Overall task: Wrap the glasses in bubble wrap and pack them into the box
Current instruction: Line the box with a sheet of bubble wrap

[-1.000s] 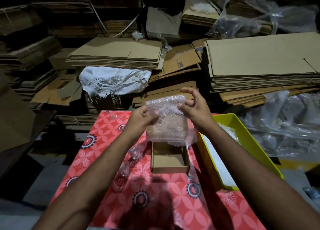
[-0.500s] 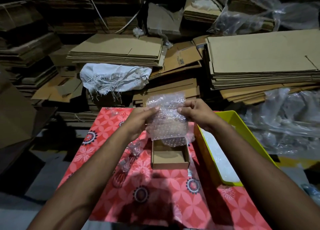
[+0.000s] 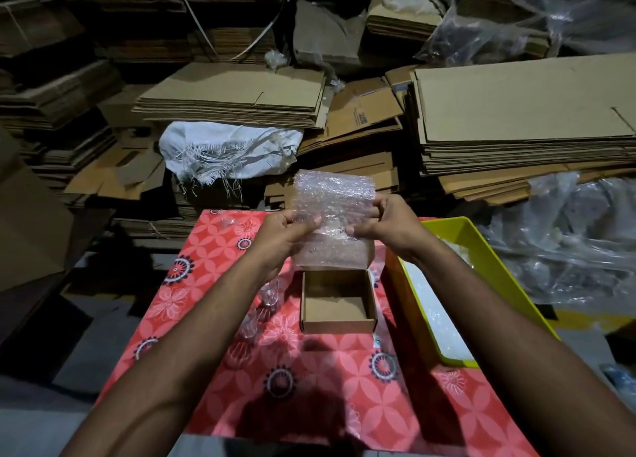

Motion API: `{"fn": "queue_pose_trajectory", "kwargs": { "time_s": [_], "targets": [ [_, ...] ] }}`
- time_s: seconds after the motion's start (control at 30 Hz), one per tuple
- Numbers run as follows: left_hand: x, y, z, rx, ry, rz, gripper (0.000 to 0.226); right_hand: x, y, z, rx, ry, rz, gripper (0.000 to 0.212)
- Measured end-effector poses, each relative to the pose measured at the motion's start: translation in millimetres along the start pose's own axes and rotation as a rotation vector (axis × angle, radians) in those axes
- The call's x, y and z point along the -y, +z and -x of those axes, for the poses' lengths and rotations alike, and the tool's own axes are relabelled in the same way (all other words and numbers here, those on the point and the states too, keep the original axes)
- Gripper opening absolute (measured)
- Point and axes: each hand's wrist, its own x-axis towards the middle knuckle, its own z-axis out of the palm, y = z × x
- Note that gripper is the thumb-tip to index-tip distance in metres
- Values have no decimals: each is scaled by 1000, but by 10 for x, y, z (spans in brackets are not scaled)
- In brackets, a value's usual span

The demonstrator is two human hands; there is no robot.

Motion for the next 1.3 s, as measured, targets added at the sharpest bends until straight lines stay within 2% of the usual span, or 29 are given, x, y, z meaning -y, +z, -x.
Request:
{"fn": "queue_pose_trajectory", "kwargs": {
  "time_s": [0.07,0.17,0.2,0.23,0.3,0.33,0.43,0.53,0.57,0.7,0.8,0.9,0.97,1.0,1.1,1.17,1.23,1.3],
  "targets": [
    [10,1,-13,-62,22,-35,43,-10,-29,10,41,-3,-26,43],
    [6,-27,-13,-153,78,-49,84,-29,-45,41,154,34,50,31],
    [8,-39,-17,-157,89,-82,84,-51,-33,53,164,39,67,27],
    [-20,-28,11,-136,111,-101,72,-82,-31,59,151,29,63,24],
    [-40,-35,50,-82,136,-110,34,-133,-34,75,104,-21,14,22],
    [-27,-56,59,-51,143,-99,26,-153,-46,85,86,-55,-13,21],
    [-32,-95,127,1,164,-107,24,-191,-93,113,36,-105,-46,27],
    [-57,-104,140,-13,208,-155,39,-185,-106,145,-1,-125,-34,52],
    [-79,-84,152,-17,221,-158,41,-188,-106,145,-1,-149,4,53],
    [-113,-33,207,-31,214,5,35,-211,-67,140,1,-147,-76,45],
    [-54,24,244,-8,99,210,26,-228,-50,126,-31,-107,-174,35],
    [52,69,257,37,-7,144,28,-253,-70,135,-48,-136,-15,5],
    [102,98,271,58,5,49,32,-309,-81,136,-53,-132,109,22],
    [97,115,279,46,24,19,26,-331,-72,140,-60,-121,108,34],
    [165,110,235,16,62,-26,29,-356,-22,177,-87,43,-19,63],
    [160,102,263,-17,84,-50,31,-383,11,217,-24,117,-15,54],
    [197,87,258,-29,101,-122,25,-421,30,249,45,114,-7,30],
    [223,73,270,-41,137,-157,24,-419,49,285,82,111,-33,14]
  ]
}}
